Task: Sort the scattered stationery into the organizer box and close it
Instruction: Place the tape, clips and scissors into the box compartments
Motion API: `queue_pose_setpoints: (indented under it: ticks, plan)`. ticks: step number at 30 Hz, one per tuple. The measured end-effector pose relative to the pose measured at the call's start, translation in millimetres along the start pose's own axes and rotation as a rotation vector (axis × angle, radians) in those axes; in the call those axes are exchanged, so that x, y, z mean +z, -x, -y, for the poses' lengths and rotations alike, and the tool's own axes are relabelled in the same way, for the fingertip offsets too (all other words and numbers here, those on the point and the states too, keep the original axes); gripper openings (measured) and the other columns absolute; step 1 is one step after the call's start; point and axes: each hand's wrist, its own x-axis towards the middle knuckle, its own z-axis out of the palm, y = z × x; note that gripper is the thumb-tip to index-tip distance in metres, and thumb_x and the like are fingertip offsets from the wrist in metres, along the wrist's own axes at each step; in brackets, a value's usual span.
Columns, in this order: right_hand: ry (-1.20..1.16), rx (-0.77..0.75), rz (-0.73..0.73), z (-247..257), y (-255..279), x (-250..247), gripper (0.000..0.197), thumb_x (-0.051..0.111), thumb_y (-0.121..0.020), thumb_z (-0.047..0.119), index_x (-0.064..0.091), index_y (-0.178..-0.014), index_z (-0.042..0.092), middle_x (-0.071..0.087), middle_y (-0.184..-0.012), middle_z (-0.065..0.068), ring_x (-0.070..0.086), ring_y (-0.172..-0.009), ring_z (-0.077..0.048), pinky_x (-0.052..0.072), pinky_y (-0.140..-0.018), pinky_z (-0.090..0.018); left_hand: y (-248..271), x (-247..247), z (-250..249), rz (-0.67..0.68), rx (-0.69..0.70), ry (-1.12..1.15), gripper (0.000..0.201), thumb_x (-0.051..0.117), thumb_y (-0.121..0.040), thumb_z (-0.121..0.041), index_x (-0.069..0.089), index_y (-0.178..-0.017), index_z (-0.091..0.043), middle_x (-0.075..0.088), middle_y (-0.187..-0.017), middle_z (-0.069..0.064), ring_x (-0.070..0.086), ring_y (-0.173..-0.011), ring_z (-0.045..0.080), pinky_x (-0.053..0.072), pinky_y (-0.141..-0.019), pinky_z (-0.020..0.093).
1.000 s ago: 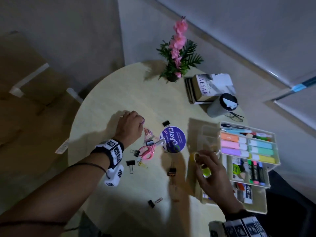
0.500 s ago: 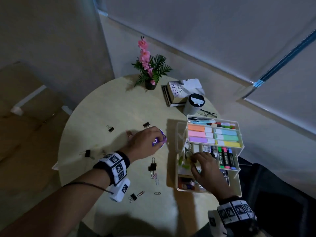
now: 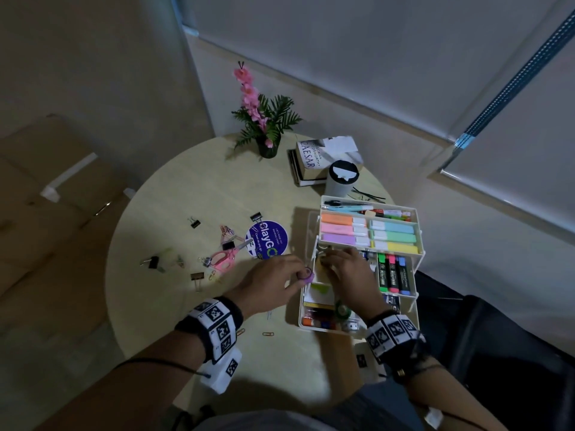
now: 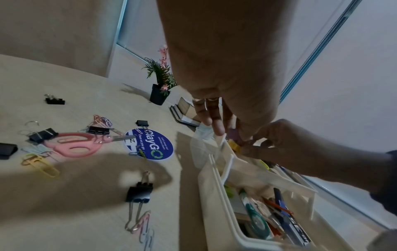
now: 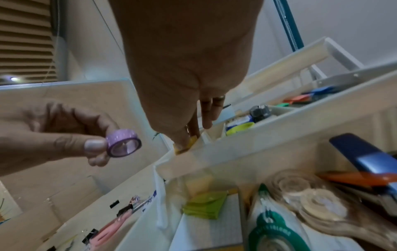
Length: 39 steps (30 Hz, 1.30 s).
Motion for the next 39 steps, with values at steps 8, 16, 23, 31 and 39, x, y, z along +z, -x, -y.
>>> queue_pose_setpoints:
  ticks: [8, 16, 23, 31, 39]
  plan:
    - [-0.172, 0.097, -0.16, -7, 26, -8, 0.024, 0.073, -0.091, 0.002, 0.077, -0.114, 0.007, 0.072, -0.124, -0.008, 0.061, -0.114, -0.026, 0.051, -0.099, -0.039, -32, 22, -14, 0.005, -0.072, -0.152, 0.02, 0.061, -0.103, -0.026, 0.076, -0.114, -0.019, 0.064, -0.121, -0.004, 0.054, -0.107, 0.016, 0.051, -0.086, 0.037]
    - [-0.214, 0.03, -0.068, -20, 45, -17, 0.024, 0.07, -0.096, 0.007, 0.076, -0.119, 0.009, 0.073, -0.121, -0.003, 0.063, -0.113, -0.023, 0.054, -0.099, -0.038, -56, 52, -17, 0.063, -0.138, -0.435, 0.017, 0.073, -0.093, -0.011, 0.078, -0.107, -0.02, 0.051, -0.113, 0.002, 0.055, -0.103, 0.026, 0.055, -0.082, 0.043]
    - [-0.191, -0.041, -0.058, -13, 31, -5, 0.02, 0.071, -0.094, 0.01, 0.078, -0.113, 0.011, 0.072, -0.12, -0.005, 0.064, -0.107, -0.025, 0.057, -0.09, -0.042, -44, 38, -20, 0.022, -0.228, -0.19, 0.018, 0.072, -0.096, -0.02, 0.073, -0.114, -0.018, 0.053, -0.116, -0.001, 0.061, -0.099, 0.02, 0.057, -0.08, 0.039]
    - [-0.2, 0.023, -0.018, 1, 11, 11, 0.009, 0.08, -0.09, 0.012, 0.084, -0.096, 0.018, 0.076, -0.113, -0.001, 0.067, -0.098, -0.022, 0.056, -0.087, -0.033, 17, -9, 28, -0.008, -0.319, -0.138, 0.022, 0.072, -0.096, -0.025, 0.071, -0.118, -0.023, 0.054, -0.125, -0.004, 0.056, -0.1, 0.01, 0.052, -0.086, 0.029]
    - [-0.101, 0.032, 0.004, 12, 24, 5, 0.032, 0.071, -0.096, 0.01, 0.066, -0.127, 0.014, 0.069, -0.107, -0.011, 0.059, -0.102, -0.031, 0.056, -0.082, -0.045, 73, -24, 97, -0.031, -0.508, -0.026, 0.021, 0.072, -0.096, -0.023, 0.071, -0.117, -0.022, 0.053, -0.132, 0.003, 0.058, -0.124, 0.027, 0.05, -0.099, 0.035]
